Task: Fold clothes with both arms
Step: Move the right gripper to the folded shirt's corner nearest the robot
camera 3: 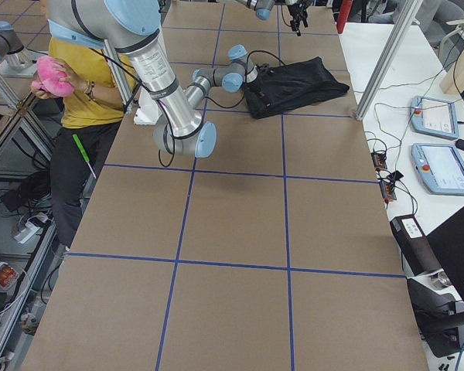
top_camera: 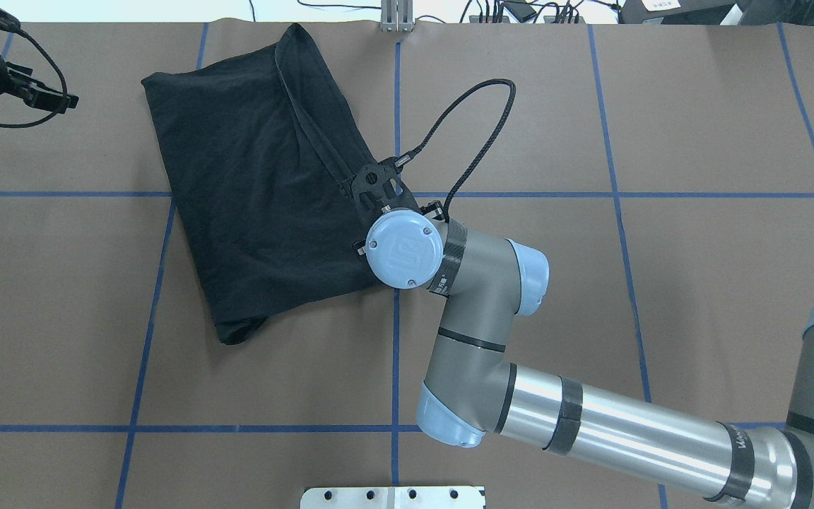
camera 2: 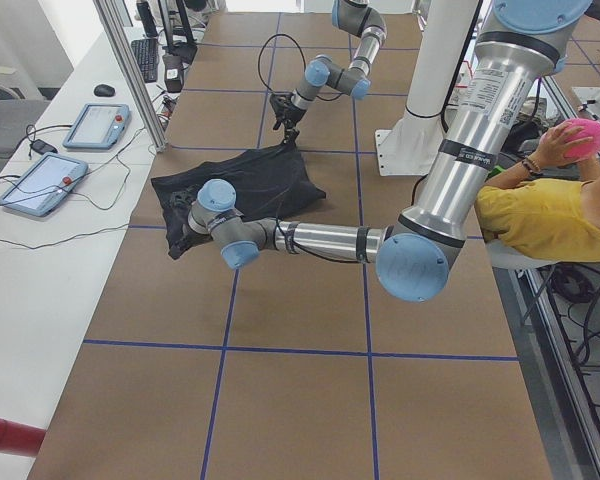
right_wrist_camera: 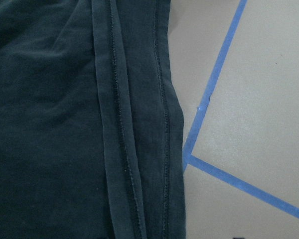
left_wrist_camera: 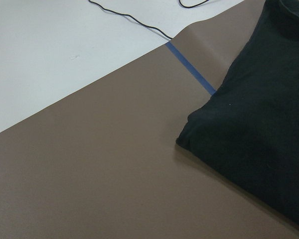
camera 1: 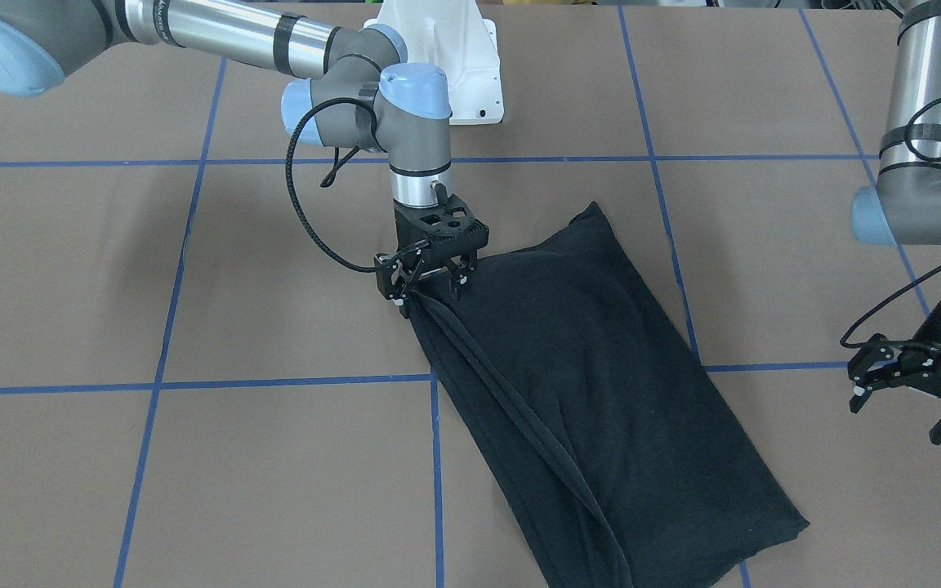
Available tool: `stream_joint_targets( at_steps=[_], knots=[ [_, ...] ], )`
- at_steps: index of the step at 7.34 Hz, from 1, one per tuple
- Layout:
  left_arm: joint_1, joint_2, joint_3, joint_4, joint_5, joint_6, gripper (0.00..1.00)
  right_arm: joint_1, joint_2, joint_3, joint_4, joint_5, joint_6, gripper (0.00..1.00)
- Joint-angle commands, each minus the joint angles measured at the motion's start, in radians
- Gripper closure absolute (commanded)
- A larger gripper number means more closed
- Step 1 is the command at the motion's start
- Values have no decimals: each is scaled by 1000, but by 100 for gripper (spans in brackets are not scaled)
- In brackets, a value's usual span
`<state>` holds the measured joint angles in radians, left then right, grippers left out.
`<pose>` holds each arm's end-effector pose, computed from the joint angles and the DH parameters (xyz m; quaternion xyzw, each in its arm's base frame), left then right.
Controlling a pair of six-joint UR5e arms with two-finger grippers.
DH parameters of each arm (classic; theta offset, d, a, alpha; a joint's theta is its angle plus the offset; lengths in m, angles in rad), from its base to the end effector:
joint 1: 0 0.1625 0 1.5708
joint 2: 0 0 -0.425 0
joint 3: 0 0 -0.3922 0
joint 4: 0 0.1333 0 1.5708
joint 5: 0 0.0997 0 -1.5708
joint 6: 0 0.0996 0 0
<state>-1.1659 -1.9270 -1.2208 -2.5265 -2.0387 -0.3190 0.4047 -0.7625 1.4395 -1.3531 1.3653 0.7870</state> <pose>0.1828 -0.6510 0.5274 0.3481 0.3516 0.1442 0.8570 -0.6303 -0.4371 0.1936 0.3175 -0.3048 -0.1254 0.8891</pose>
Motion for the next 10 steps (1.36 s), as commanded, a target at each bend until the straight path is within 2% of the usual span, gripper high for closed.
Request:
stream_joint_targets(
  at_steps=[1, 2, 4, 6, 7, 9, 10],
  knots=[
    [0, 2, 1, 0, 0, 0, 0, -17, 6, -16, -1, -26, -57, 45],
    [0, 2, 3, 0, 0, 0, 0, -17, 12, -42, 5, -31, -74, 50],
    [0, 2, 3, 0, 0, 0, 0, -17, 43, -85, 5, -29, -86, 50],
    [2, 0, 6, 0, 0, 0, 0, -24, 43, -85, 6, -29, -92, 50],
    [2, 0, 9, 0, 0, 0, 0, -24, 43, -85, 6, -29, -92, 54],
    [3, 0, 12, 0, 0, 0, 0, -24, 43, -83, 6, -29, -94, 94],
    [3, 0, 11, 0, 0, 0, 0, -23, 45, -82, 9, -29, -94, 100]
  ],
)
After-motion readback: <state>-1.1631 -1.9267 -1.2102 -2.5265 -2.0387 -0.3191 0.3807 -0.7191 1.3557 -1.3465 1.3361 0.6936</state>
